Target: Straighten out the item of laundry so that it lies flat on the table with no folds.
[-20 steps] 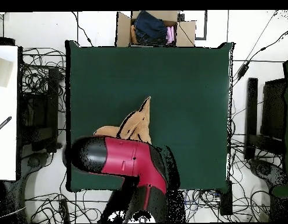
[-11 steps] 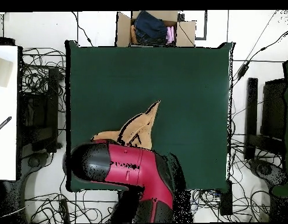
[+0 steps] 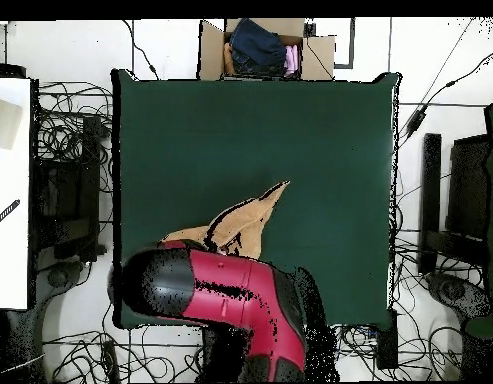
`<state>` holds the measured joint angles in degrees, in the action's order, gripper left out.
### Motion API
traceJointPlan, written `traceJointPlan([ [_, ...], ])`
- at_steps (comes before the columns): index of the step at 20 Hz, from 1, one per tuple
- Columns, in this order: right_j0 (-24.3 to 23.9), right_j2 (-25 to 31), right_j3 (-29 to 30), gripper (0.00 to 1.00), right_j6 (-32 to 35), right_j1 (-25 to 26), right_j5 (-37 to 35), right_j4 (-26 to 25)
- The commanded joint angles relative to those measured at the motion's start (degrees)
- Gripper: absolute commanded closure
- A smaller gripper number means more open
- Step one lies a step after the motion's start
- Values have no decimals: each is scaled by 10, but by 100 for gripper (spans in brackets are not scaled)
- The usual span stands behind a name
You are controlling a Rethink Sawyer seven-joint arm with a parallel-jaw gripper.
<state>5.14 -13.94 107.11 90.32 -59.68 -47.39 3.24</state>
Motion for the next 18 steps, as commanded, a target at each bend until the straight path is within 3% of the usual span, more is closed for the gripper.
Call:
traceJointPlan([
  [1, -34, 52, 42, 100, 18, -5, -69, 23],
  [9, -94, 49, 94, 100, -58, -44, -90, 6],
  [18, -159, 57, 137, 100, -111, -68, -46, -32],
])
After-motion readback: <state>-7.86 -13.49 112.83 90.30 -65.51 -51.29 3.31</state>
